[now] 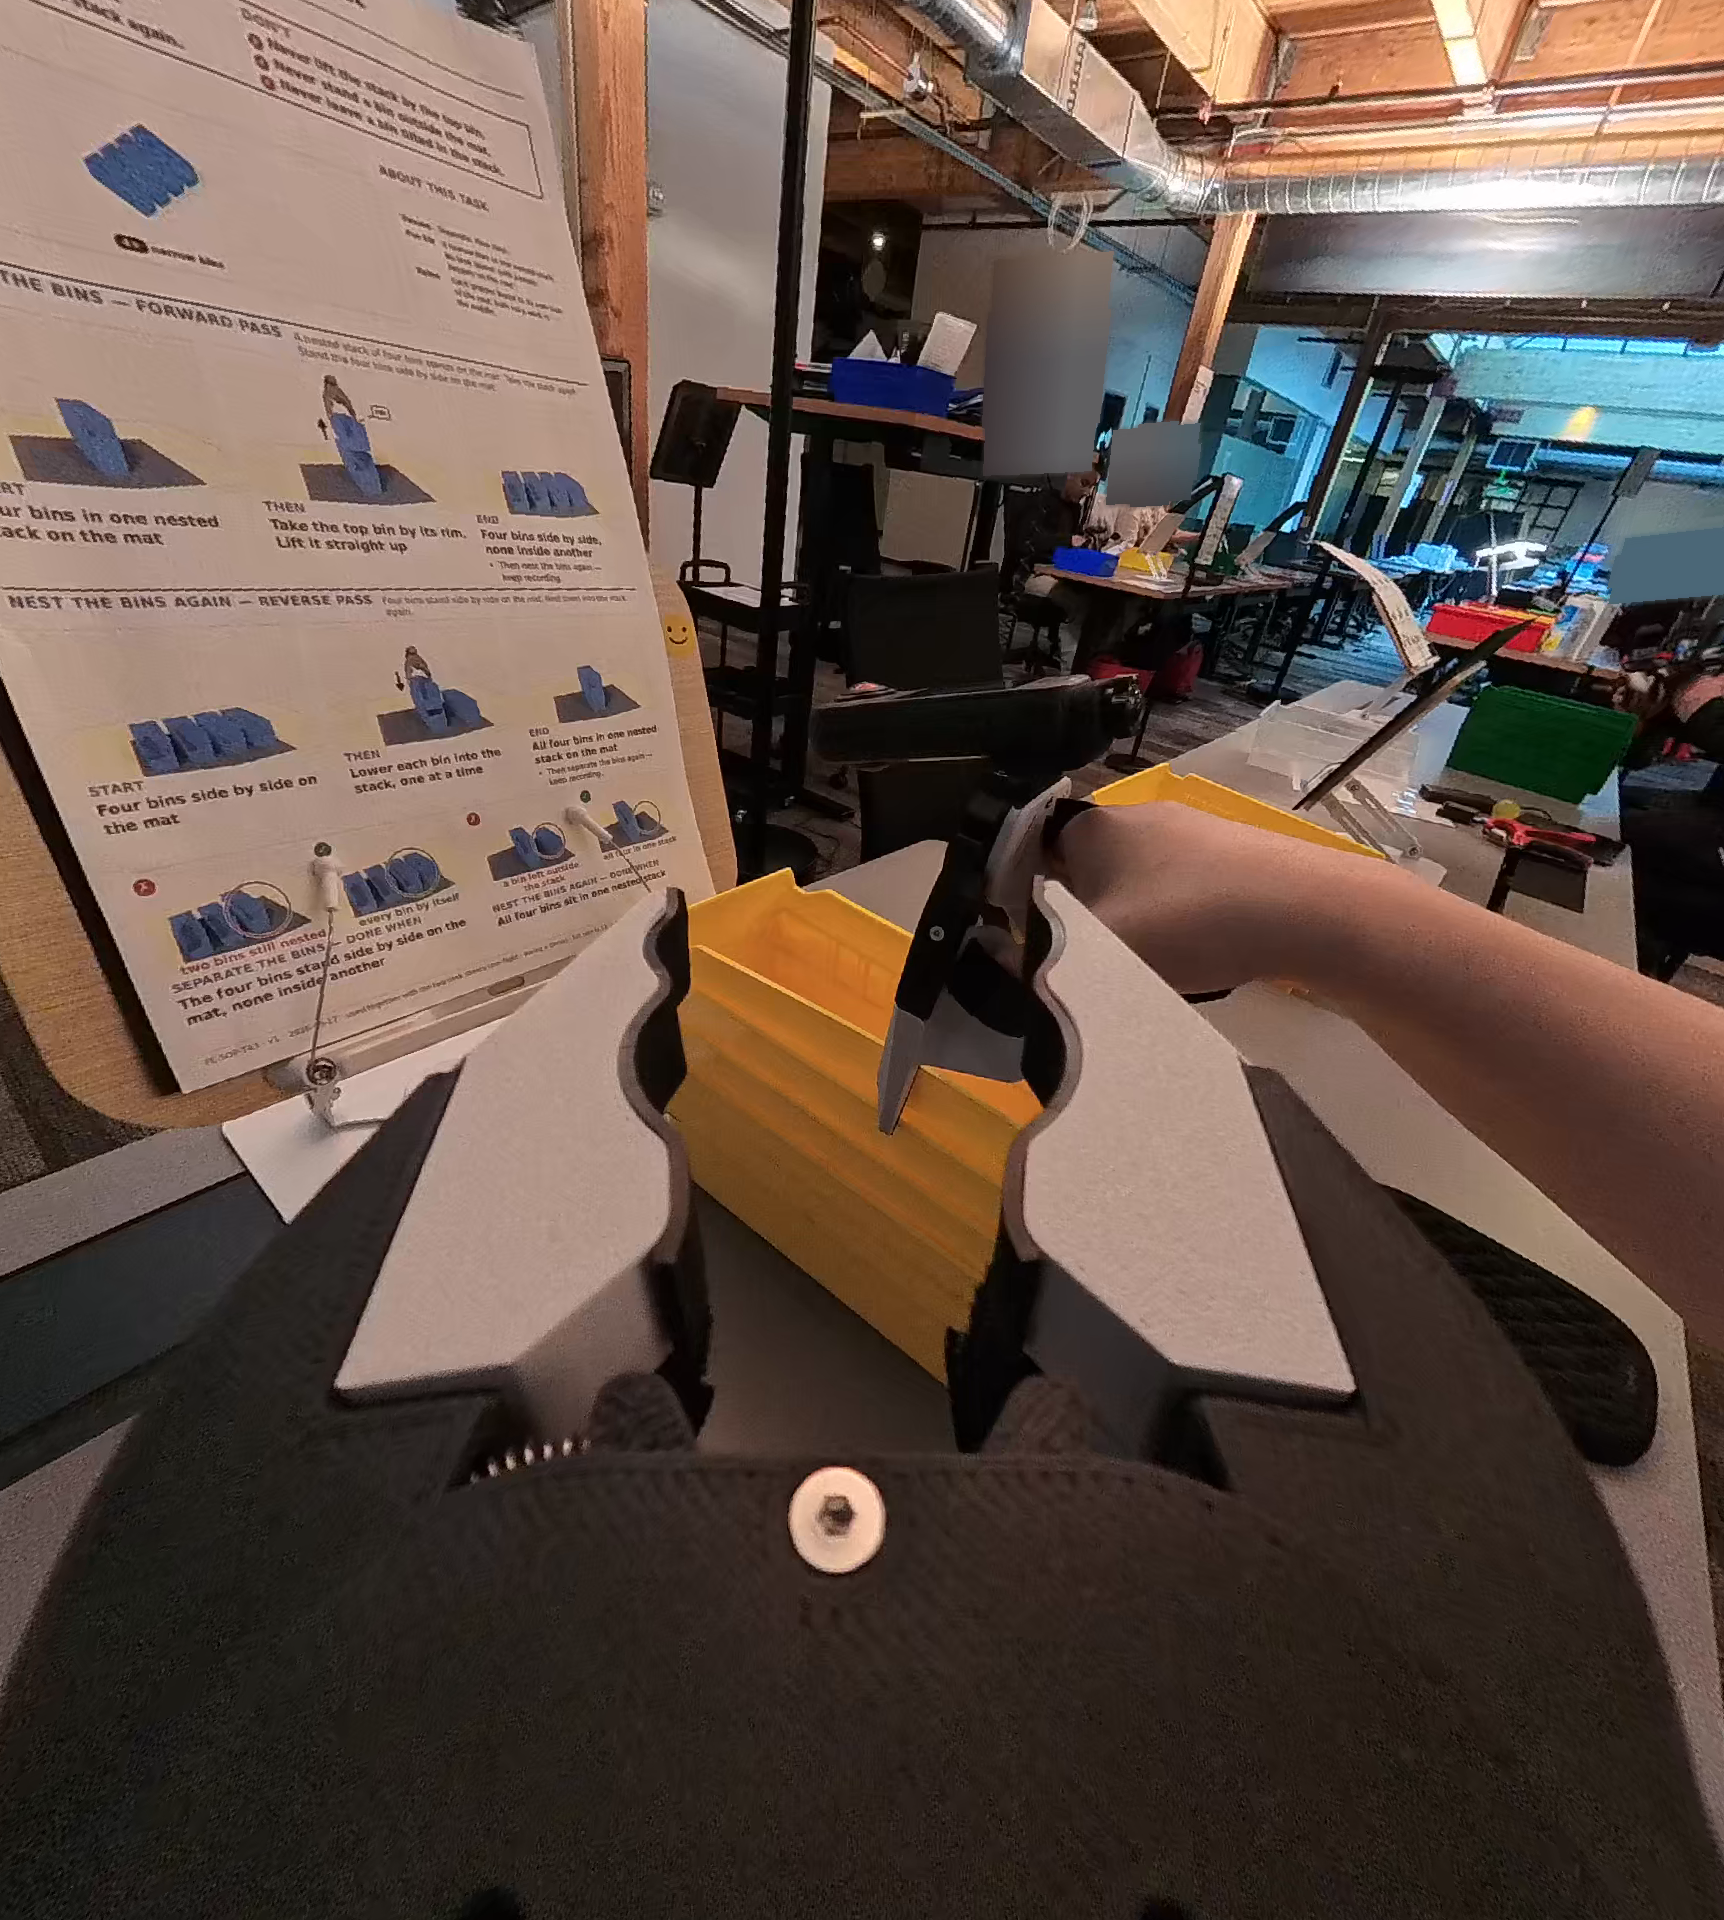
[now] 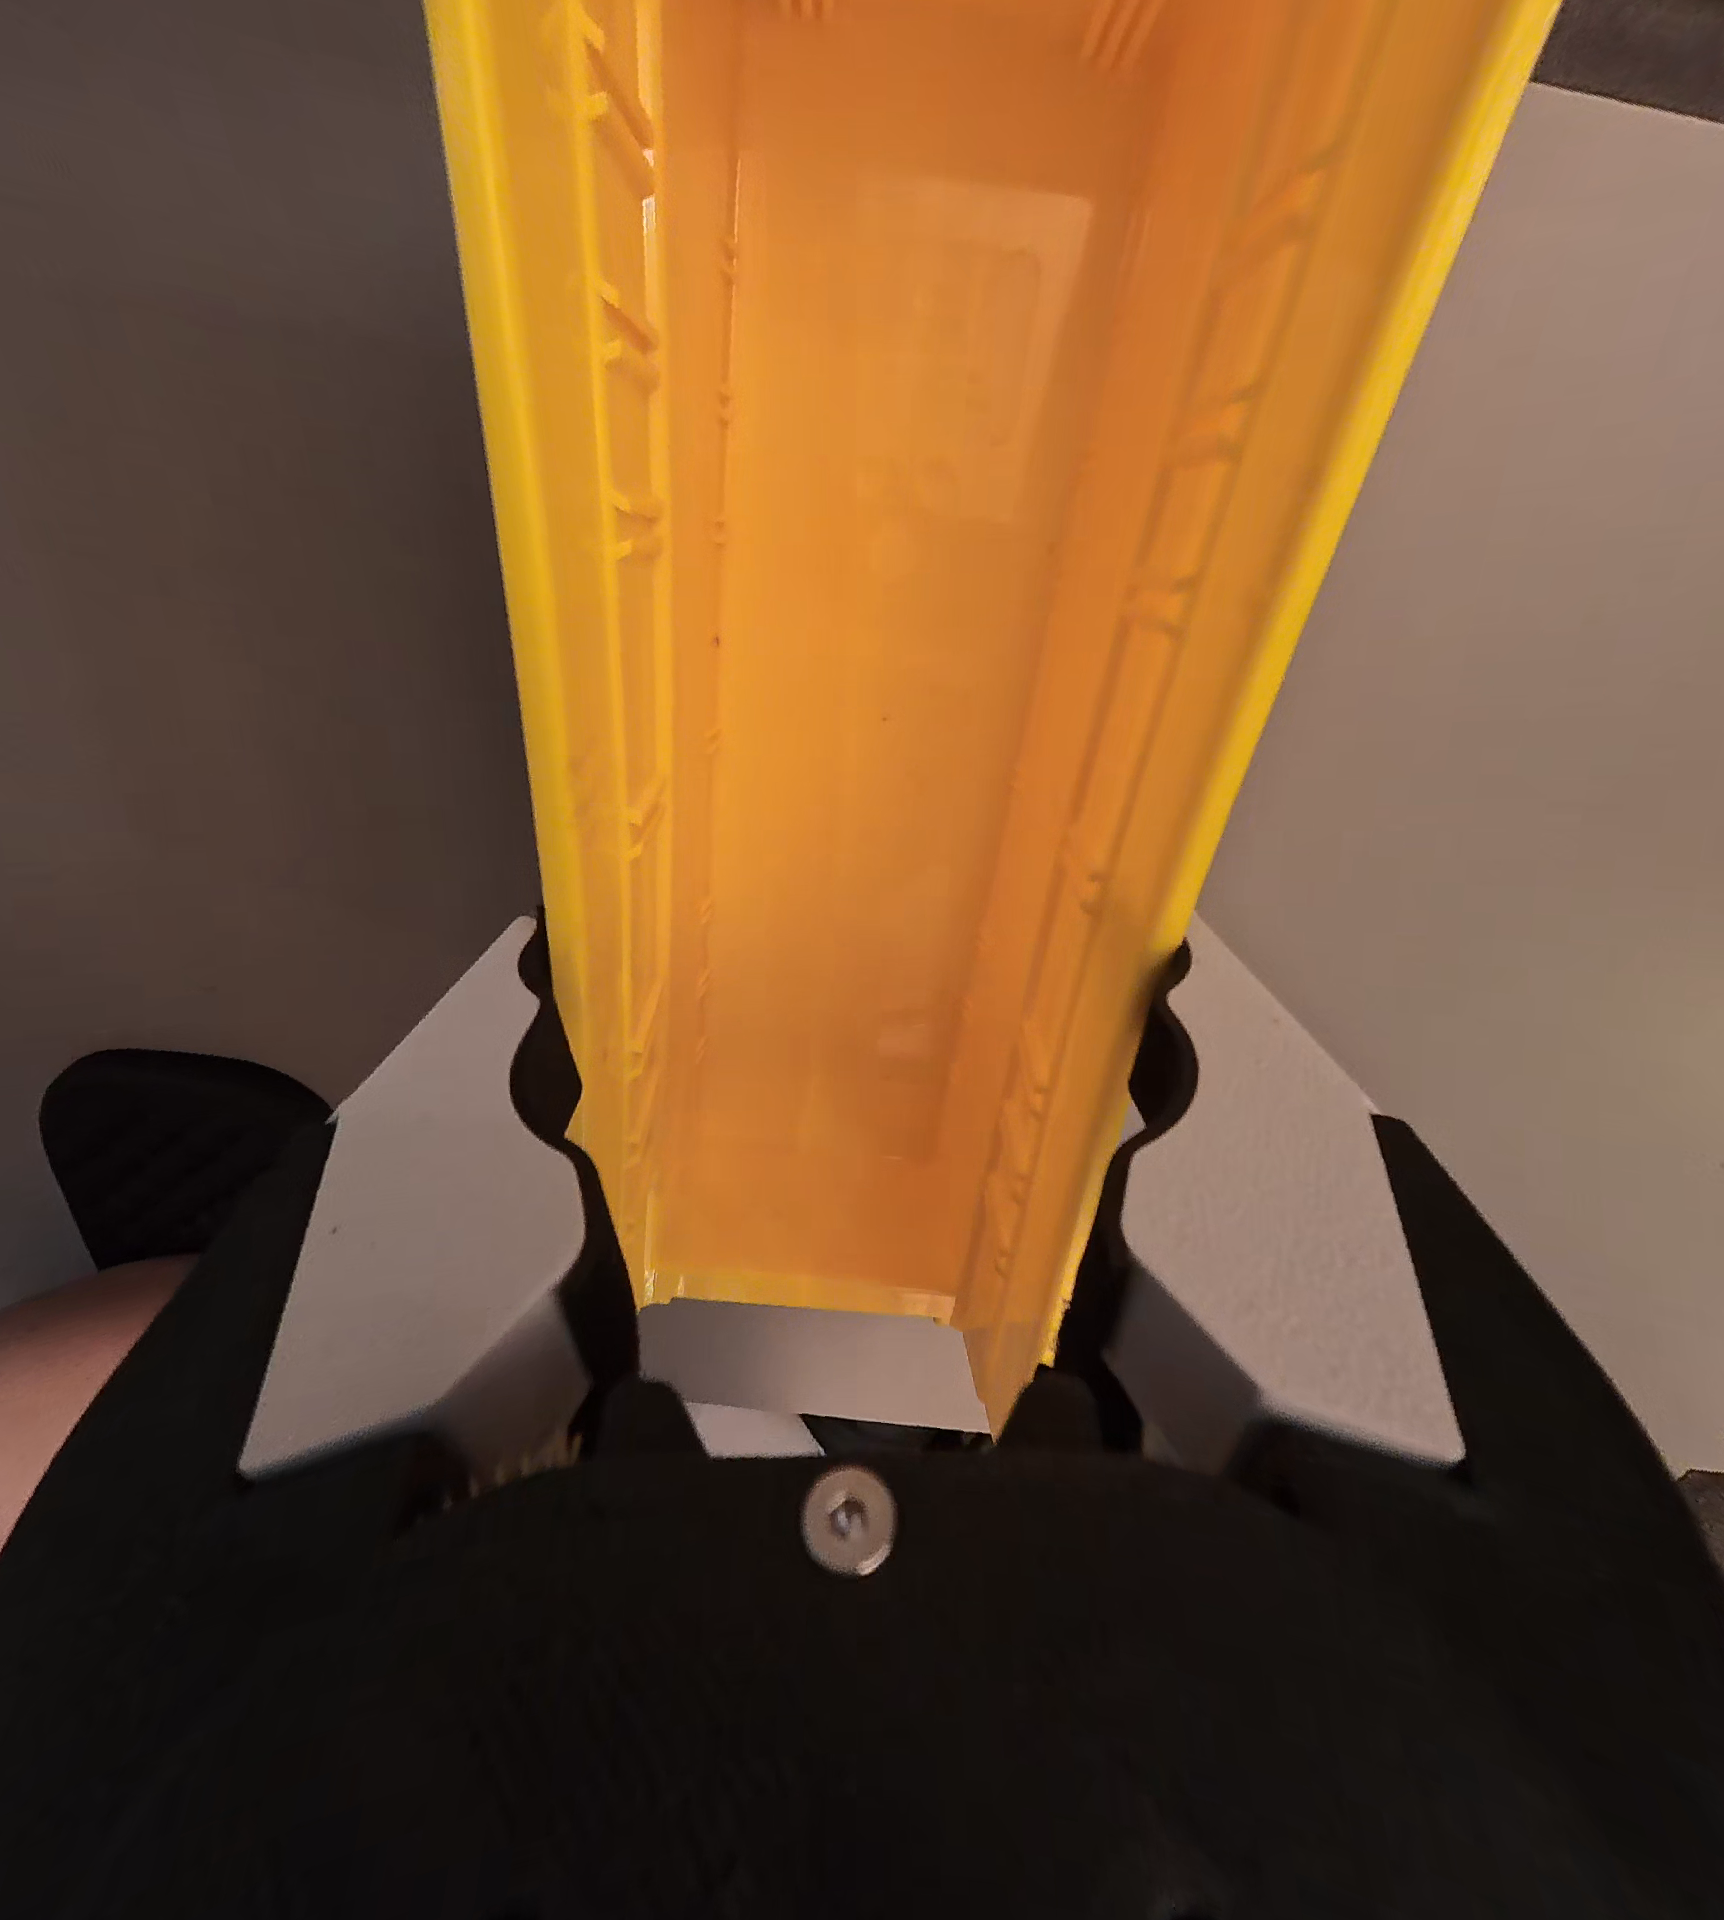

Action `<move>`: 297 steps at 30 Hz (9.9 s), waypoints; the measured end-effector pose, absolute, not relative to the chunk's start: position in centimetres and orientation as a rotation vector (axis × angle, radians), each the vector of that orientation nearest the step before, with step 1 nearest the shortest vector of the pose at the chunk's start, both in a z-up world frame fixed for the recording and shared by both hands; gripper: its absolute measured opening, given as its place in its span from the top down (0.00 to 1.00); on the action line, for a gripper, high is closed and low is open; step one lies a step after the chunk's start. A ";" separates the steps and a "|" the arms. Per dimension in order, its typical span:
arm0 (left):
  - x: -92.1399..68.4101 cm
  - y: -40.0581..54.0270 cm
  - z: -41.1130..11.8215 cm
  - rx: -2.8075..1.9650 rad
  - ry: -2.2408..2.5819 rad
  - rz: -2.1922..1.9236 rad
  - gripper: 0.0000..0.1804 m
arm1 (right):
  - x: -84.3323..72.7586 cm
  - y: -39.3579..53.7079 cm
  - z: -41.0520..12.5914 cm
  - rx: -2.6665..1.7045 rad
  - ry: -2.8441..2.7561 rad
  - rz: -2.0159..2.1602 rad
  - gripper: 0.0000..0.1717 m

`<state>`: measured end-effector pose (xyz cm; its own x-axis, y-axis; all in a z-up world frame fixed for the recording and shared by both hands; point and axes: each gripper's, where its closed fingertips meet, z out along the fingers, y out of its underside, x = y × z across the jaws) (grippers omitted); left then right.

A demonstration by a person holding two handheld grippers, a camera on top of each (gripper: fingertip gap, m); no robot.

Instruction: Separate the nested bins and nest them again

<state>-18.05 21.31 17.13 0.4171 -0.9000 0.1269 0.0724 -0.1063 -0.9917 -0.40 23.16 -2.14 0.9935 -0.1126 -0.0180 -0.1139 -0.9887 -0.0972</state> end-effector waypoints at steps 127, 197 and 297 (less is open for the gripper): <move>1.8 24.3 -0.8 -2.743 0.670 -0.554 0.17 | 28.2 18.7 14.1 -1.070 0.258 0.391 0.44; 0.6 23.5 -4.8 -3.090 0.755 0.147 0.14 | 27.8 21.5 11.0 -1.180 0.297 0.627 0.52; -16.1 28.5 -8.2 -3.098 0.623 0.087 0.20 | 27.2 23.4 8.7 -1.259 0.293 0.665 0.55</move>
